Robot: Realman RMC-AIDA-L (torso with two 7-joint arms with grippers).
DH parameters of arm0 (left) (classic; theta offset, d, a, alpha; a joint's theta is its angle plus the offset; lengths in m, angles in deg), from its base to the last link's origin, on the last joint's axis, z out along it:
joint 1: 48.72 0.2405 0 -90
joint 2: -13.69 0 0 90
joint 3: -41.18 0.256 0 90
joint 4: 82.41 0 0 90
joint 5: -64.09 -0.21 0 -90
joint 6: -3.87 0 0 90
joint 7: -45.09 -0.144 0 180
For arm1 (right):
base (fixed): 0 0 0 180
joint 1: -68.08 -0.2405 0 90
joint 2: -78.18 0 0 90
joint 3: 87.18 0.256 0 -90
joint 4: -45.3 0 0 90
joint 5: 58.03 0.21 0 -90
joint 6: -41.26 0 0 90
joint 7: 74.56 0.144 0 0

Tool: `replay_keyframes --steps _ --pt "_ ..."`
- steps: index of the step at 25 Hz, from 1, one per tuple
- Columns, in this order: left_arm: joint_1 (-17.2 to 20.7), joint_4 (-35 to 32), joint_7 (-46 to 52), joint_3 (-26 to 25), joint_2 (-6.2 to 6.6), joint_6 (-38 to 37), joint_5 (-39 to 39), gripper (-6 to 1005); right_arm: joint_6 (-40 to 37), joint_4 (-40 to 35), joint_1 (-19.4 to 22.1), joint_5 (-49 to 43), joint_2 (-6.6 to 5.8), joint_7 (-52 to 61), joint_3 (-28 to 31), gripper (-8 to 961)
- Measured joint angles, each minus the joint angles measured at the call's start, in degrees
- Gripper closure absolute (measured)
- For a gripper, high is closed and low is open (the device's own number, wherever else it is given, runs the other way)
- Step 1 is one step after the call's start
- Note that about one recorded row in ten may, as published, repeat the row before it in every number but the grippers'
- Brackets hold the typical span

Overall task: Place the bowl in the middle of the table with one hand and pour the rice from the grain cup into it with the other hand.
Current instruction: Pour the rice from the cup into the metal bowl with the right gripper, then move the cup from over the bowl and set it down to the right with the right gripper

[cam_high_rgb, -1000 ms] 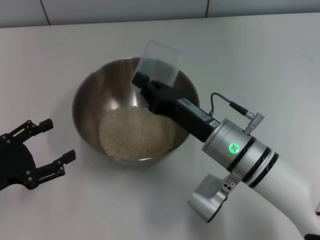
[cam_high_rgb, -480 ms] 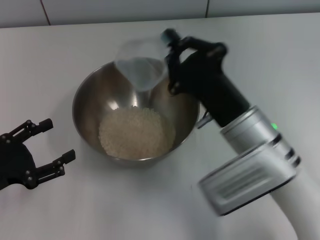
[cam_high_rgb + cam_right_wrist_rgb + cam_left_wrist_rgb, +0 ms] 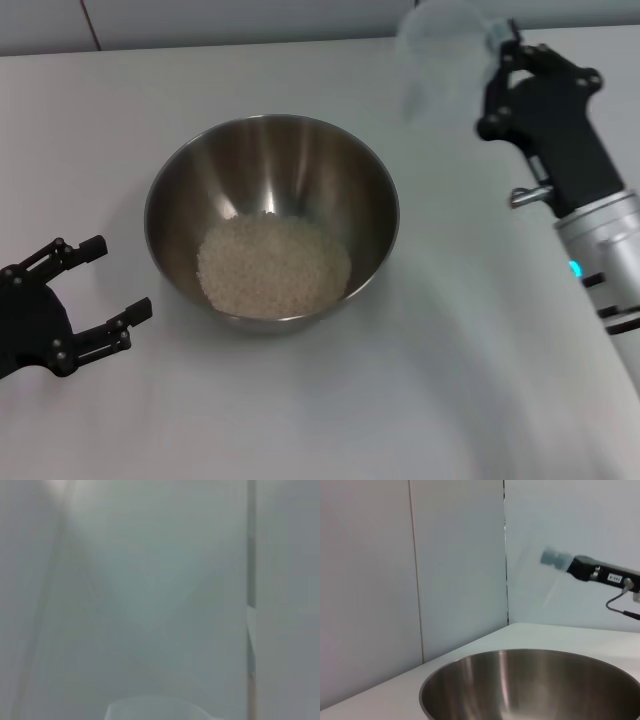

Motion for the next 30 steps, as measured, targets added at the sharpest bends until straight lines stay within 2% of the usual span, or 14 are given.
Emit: replay_keyframes --steps 7,8,13,30 --pt "0.0 0.0 0.0 0.0 -0.08 0.1 0.0 140 9.5 -5.2 -0.4 6.7 -0.01 2.9 1.8 953" --pt "0.0 -0.1 0.0 -0.1 -0.09 0.1 0.0 140 13.0 -6.4 -1.2 7.1 -0.01 4.0 1.8 953" --pt "-0.1 -0.1 0.0 0.0 -0.17 0.1 0.0 140 20.1 -8.3 -3.2 6.5 -0.09 5.2 1.1 953" --pt "-0.3 -0.1 0.0 0.0 -0.40 0.0 0.0 140 30.5 -8.7 -7.9 5.4 -0.20 5.2 -4.1 953"
